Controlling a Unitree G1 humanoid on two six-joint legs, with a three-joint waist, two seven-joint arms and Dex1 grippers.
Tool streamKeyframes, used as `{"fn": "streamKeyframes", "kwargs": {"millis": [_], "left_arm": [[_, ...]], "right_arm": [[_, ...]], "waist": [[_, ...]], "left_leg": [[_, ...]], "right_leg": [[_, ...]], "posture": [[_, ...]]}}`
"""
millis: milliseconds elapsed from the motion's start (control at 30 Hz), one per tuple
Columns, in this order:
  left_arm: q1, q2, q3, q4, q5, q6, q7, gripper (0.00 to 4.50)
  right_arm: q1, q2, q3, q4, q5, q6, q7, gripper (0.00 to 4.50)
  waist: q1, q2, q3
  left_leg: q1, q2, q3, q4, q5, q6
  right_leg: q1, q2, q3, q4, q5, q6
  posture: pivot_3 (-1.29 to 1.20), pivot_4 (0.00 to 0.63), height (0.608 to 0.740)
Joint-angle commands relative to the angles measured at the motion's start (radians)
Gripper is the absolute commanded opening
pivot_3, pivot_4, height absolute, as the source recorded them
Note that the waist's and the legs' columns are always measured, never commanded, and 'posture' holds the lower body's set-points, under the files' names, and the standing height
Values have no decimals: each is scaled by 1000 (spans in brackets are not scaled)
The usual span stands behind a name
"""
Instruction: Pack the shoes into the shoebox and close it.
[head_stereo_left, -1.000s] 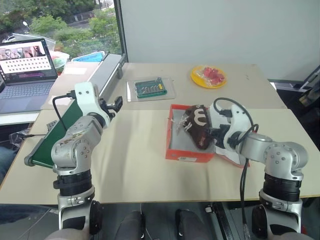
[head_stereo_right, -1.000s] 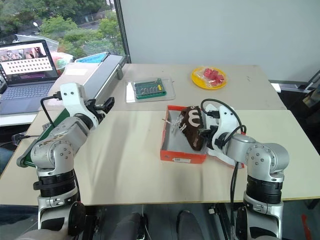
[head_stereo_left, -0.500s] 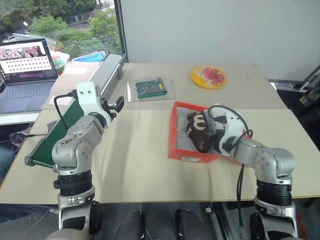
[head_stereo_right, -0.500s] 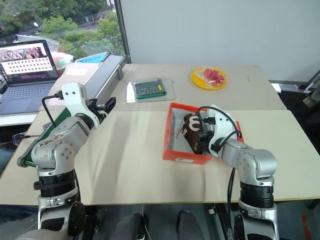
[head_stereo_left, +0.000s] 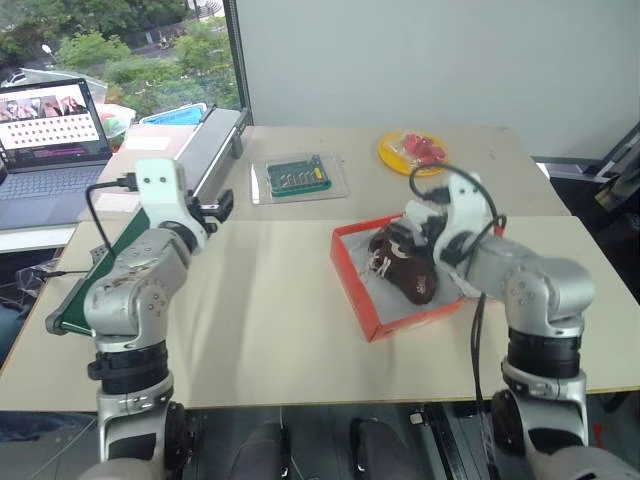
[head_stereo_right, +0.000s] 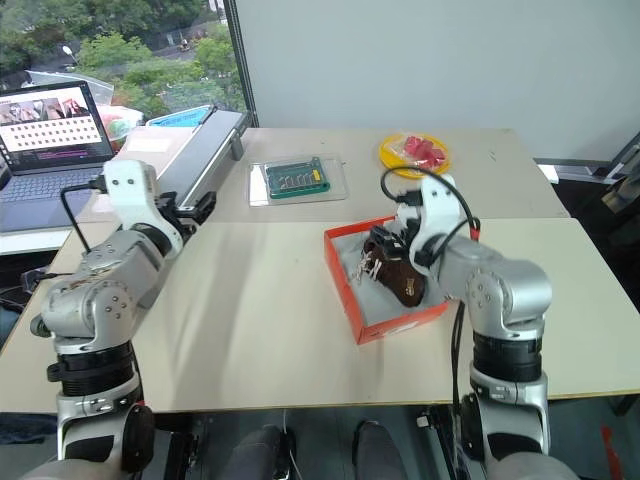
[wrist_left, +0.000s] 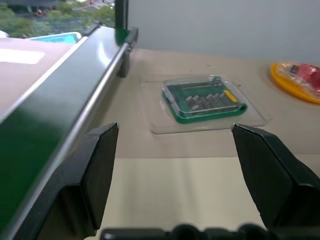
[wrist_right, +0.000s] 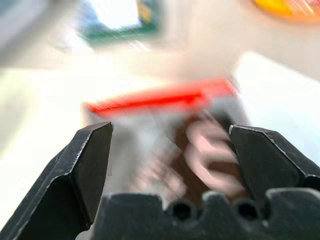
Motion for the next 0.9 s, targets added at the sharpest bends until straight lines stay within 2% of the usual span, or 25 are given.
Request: {"fn": "streamKeyframes", "kwargs": {"millis": [33,67,167,367,500,667,900], "left_arm": [[25,41,22,-69,13,-4,-13,3861],[35,49,24,-77,14,-5,-15,3861],[82,68,50,-106,15,-7,-20,4474],[208,121,156,-150,20,-38,-51,4474],[265,144,225,-126,19,-91,-84,4474],[323,152,257,-83,29,-159,-124,4474],[338,162,231,-14,56,-199,-146,4474]], "right_arm": [[-43,19,16,-36,62,-63,128,4427],[-45,18,31,-32,62,-90,162,4427],[-35,5,89,-6,35,-174,260,4500],[-3,2,199,95,-52,-374,421,4500],[-7,24,257,186,-125,-484,466,4500],[-16,54,315,266,-206,-566,490,4500],[-24,105,346,314,-257,-611,507,4500]], "waist": [[2,0,0],[4,0,0],[5,0,0],[-1,0,0],[0,0,0],[3,0,0],[4,0,0]], "left_leg": [[0,0,0,0,0,0],[0,0,0,0,0,0],[-1,0,0,0,0,0],[0,0,0,0,0,0],[1,0,1,0,0,0],[1,0,1,0,0,-1],[1,0,1,0,0,-1]], "right_leg": [[0,0,0,0,0,0],[0,-1,0,0,0,0],[0,-1,0,0,0,0],[0,-1,0,0,0,0],[0,-1,0,-1,0,0],[0,-1,0,-1,0,0],[0,-2,0,-1,0,-1]], "posture": [[0,150,740],[0,150,740],[0,150,740],[0,150,740],[0,150,740],[0,150,740],[0,150,740]]}}
